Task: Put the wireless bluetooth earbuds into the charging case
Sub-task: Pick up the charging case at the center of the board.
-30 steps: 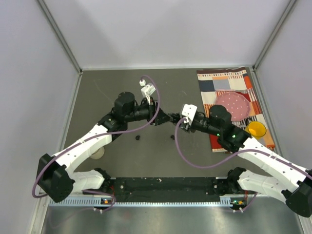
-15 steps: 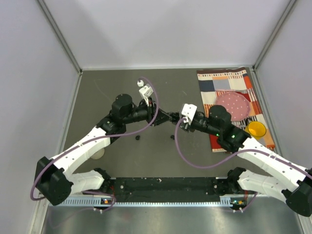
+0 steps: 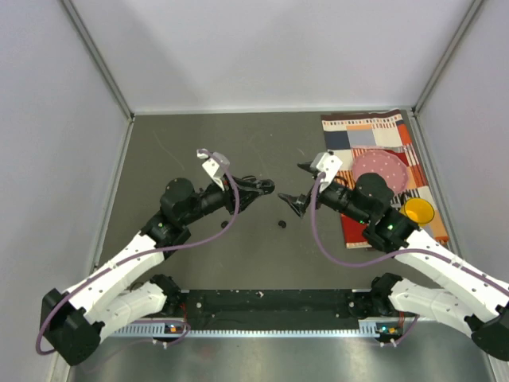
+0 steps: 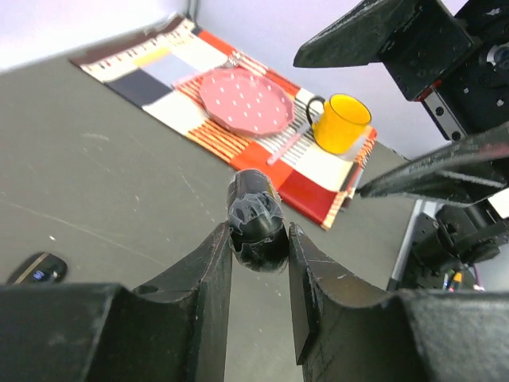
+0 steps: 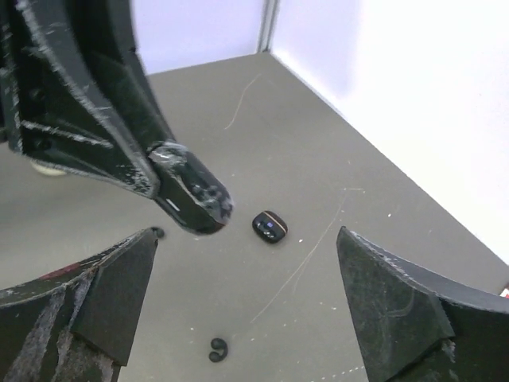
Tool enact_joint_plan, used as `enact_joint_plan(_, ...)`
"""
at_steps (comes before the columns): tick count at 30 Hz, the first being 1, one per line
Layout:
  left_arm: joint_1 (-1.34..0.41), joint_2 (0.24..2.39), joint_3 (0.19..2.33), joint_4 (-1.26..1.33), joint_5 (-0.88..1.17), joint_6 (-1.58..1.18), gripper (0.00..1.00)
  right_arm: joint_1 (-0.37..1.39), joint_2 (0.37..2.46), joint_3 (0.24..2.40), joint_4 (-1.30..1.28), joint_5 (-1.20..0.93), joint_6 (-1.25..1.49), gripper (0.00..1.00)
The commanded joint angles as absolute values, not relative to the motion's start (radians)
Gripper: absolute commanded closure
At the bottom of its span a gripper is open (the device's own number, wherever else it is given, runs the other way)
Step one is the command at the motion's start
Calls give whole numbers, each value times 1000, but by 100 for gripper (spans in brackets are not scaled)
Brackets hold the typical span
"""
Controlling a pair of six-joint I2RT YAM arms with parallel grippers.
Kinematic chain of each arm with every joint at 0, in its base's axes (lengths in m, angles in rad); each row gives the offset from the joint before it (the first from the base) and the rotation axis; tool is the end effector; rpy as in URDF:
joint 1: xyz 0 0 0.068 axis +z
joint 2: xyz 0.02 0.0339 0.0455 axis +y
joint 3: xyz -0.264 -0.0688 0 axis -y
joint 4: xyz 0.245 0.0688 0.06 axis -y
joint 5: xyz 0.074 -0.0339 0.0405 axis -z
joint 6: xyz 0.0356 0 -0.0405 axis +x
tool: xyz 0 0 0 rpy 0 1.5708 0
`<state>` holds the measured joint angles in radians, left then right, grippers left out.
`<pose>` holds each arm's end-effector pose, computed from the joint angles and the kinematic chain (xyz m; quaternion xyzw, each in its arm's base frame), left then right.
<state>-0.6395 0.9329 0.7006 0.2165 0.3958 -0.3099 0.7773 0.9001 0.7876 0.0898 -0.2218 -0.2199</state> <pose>0.1698 -0.1434 0.3259 0.2507 0.6667 -0.4390 0.5477 0.1476 0.1562 0.3500 -0.4078 0.5872 0.2672 0.6462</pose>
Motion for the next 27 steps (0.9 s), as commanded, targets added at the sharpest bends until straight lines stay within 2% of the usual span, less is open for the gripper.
enact_joint_plan(1, -640, 841, 628, 428, 331, -261, 100, 773, 880, 874, 119, -79, 21, 4)
enact_joint_plan(3, -640, 799, 598, 478, 331, -247, 100, 724, 909, 957, 53, -112, 115, 4)
enact_joint_plan(5, -640, 763, 568, 523, 330, -239, 100, 674, 980, 1015, -24, -234, 291, 6)
enact_joint_plan(8, -640, 729, 535, 581, 342, -212, 100, 580, 1078, 1074, -8, -399, 576, 8)
enact_joint_plan(12, -640, 704, 491, 649, 364, -181, 100, 561, 1161, 1019, 266, -569, 954, 10)
enact_joint_plan(15, -640, 696, 471, 687, 359, -176, 100, 563, 1215, 945, 516, -636, 1200, 16)
enact_joint_plan(18, -640, 698, 459, 716, 350, -170, 100, 563, 1245, 905, 624, -660, 1346, 17)
enact_joint_plan(23, -640, 707, 457, 729, 322, -158, 100, 564, 1284, 907, 626, -721, 1462, 18)
enact_joint_plan(27, -640, 718, 459, 723, 311, -141, 100, 574, 1328, 899, 730, -768, 1599, 18)
